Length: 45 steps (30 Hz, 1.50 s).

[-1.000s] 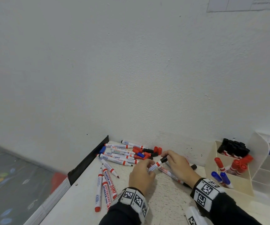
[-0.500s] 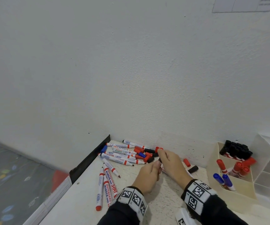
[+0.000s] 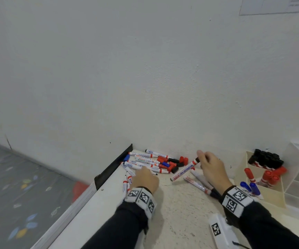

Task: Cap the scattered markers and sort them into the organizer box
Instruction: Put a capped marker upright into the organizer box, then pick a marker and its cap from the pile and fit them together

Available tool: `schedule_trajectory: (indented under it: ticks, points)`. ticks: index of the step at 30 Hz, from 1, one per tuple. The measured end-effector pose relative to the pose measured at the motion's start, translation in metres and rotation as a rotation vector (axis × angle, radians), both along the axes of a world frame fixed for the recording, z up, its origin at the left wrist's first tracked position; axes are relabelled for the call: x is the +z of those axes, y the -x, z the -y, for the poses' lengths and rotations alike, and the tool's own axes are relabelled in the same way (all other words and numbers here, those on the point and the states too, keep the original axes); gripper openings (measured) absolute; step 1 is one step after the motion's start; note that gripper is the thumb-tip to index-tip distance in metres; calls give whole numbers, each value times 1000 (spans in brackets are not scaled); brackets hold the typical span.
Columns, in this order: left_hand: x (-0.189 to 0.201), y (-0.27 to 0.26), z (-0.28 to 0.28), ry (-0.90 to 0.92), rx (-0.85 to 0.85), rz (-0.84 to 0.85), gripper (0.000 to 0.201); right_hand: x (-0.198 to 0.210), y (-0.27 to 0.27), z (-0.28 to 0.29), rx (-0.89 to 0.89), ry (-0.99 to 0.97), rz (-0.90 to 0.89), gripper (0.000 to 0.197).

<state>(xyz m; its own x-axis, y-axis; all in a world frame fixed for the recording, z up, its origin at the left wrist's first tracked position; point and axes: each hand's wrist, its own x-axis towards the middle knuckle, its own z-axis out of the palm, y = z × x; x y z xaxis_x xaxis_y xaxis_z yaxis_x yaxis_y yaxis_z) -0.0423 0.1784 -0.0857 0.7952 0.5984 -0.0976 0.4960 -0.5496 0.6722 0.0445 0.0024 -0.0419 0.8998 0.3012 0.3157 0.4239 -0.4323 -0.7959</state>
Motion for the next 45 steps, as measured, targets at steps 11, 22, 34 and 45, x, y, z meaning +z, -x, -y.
schedule_trajectory:
  ticks: [11, 22, 34, 45]
  points:
    - [-15, 19, -16, -175, 9, -135, 11, 48, -15, 69, -338, -169, 106, 21]
    - [-8, 12, -2, -221, -38, -245, 19, 64, -38, 146, -546, -88, 224, 18]
    - [-1, 7, 5, -124, -43, -244, 38, 42, -54, 128, -471, 408, 170, 25]
    - [9, 20, -9, 280, 201, -6, 59, 61, -43, 77, -523, 529, 371, 21]
